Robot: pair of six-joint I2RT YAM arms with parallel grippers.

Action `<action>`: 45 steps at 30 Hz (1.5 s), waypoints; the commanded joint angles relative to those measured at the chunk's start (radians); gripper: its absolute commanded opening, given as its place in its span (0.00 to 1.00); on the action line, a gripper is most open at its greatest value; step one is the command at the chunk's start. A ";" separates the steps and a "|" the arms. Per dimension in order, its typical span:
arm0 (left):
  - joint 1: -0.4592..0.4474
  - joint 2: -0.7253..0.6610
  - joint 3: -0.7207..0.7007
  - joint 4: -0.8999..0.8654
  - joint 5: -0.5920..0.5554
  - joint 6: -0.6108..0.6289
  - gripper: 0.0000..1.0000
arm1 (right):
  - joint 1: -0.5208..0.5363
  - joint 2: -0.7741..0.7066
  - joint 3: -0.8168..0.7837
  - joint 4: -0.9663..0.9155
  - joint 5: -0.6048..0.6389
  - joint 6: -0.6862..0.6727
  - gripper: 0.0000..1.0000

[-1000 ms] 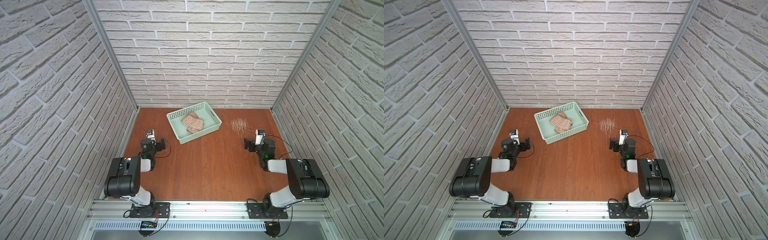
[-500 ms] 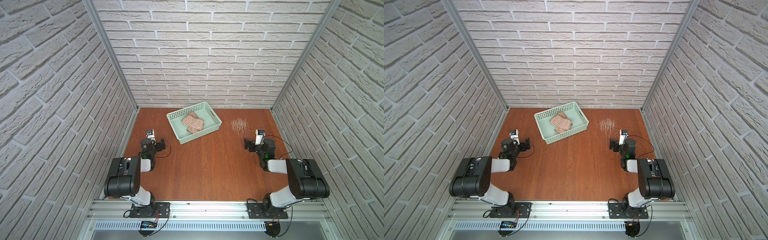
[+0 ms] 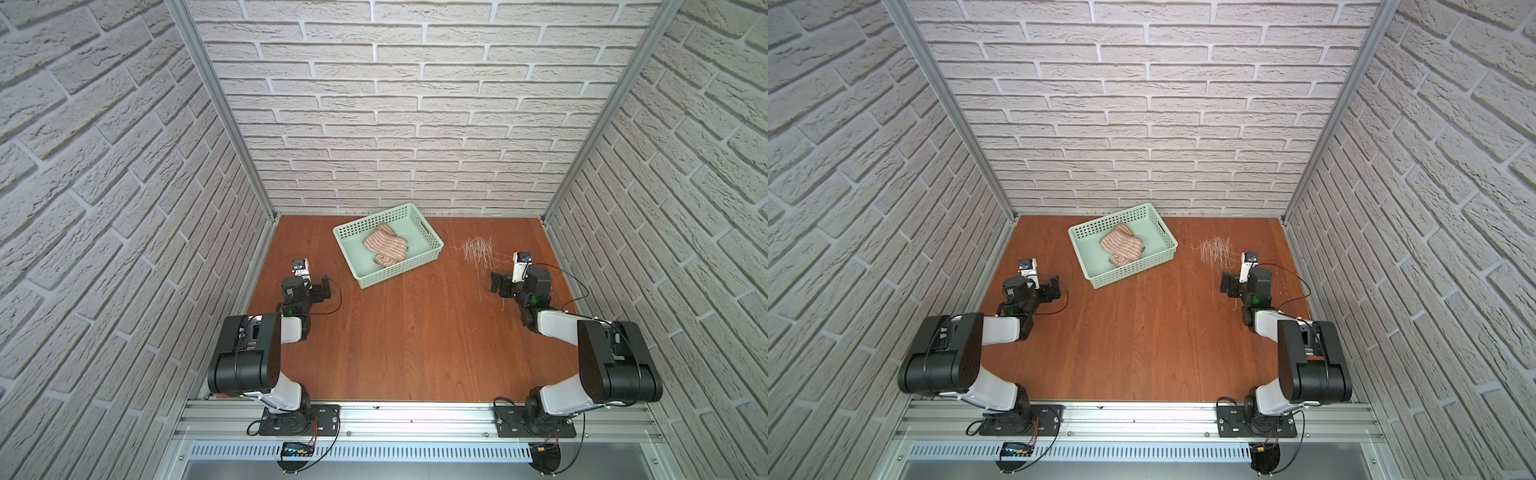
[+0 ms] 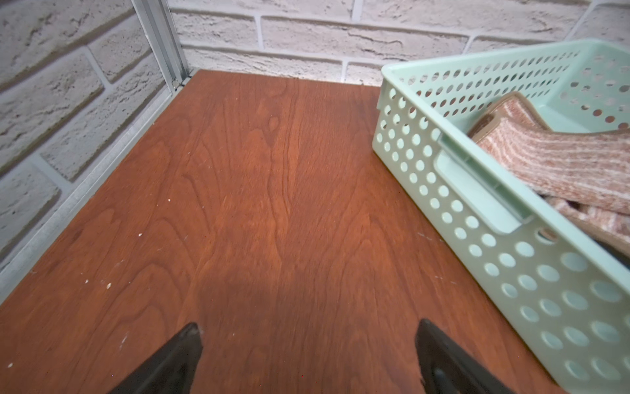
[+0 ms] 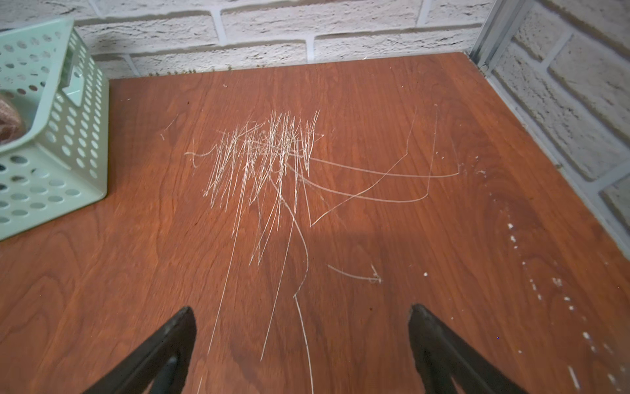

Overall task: Fold the square dishcloth
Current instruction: Pick up the cleaning item from the bin.

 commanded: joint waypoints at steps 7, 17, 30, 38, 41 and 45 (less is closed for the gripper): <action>0.007 -0.114 0.227 -0.425 0.020 -0.070 0.98 | 0.056 -0.143 0.113 -0.313 0.131 0.092 0.99; -0.001 -0.320 0.246 -0.629 -0.001 -0.211 0.98 | 0.226 -0.057 0.417 -0.752 0.159 0.158 0.99; -0.001 -0.579 0.171 -0.797 -0.076 -0.421 0.98 | 0.482 0.200 0.790 -0.955 0.123 0.229 0.97; -0.001 -0.702 0.101 -0.840 -0.085 -0.468 0.98 | 0.581 0.496 1.116 -1.036 0.096 0.229 0.74; -0.001 -0.751 0.078 -0.852 -0.103 -0.479 0.98 | 0.597 0.621 1.256 -1.064 0.085 0.248 0.71; 0.001 -0.796 0.060 -0.870 -0.120 -0.488 0.98 | 0.609 0.772 1.459 -1.121 0.080 0.260 0.69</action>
